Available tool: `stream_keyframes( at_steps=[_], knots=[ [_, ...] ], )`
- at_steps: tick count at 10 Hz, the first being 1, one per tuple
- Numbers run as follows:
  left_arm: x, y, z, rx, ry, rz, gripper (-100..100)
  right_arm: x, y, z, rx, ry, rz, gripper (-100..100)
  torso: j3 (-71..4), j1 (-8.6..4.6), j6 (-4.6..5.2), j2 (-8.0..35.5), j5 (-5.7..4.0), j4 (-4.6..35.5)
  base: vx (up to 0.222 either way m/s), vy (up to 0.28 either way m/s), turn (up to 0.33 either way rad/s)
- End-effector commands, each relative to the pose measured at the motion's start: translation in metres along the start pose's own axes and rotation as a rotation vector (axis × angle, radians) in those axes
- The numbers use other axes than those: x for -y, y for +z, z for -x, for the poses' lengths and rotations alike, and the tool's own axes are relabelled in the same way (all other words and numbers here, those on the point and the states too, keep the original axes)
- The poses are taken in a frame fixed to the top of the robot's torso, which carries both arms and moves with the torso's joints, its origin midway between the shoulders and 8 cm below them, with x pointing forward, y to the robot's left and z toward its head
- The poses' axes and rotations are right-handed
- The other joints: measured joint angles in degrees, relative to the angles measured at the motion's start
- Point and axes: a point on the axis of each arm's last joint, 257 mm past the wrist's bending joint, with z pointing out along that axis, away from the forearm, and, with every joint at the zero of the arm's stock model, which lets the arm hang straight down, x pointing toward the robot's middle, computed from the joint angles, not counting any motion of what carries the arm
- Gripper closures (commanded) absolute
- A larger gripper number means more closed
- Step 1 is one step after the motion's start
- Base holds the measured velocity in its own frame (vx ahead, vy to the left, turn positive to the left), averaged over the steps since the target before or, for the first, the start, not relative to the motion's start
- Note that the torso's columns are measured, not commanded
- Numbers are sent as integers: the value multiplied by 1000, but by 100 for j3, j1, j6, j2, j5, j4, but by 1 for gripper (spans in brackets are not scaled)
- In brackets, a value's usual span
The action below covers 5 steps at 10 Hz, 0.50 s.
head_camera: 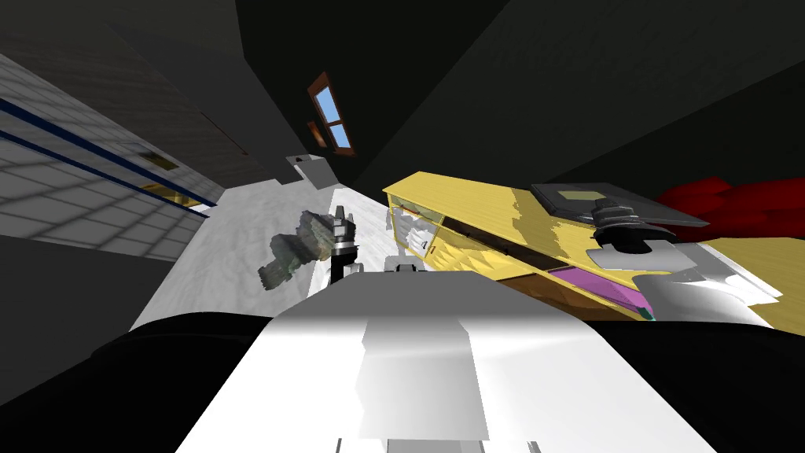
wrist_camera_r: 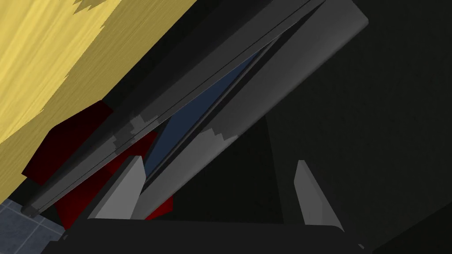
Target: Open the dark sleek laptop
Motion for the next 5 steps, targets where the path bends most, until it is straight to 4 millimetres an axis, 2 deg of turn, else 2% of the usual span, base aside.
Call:
stream_keyframes(
  at_steps=[1,2,5],
  knots=[
    [0,0,0,0,0,0,0,-4,1,7,4,-3,0,-100,1,-4,0,0,-2,0,-12,8,16],
    [0,0,0,0,0,0,0,-4,1,7,4,-1,-2,0,-1,-16,3,-5,-12,-3,0,0,0],
    [0,0,0,0,0,0,0,0,0,4,0,0,-9,0,-1,-14,0,-2,-7,-1,0,0,0]
  ],
)
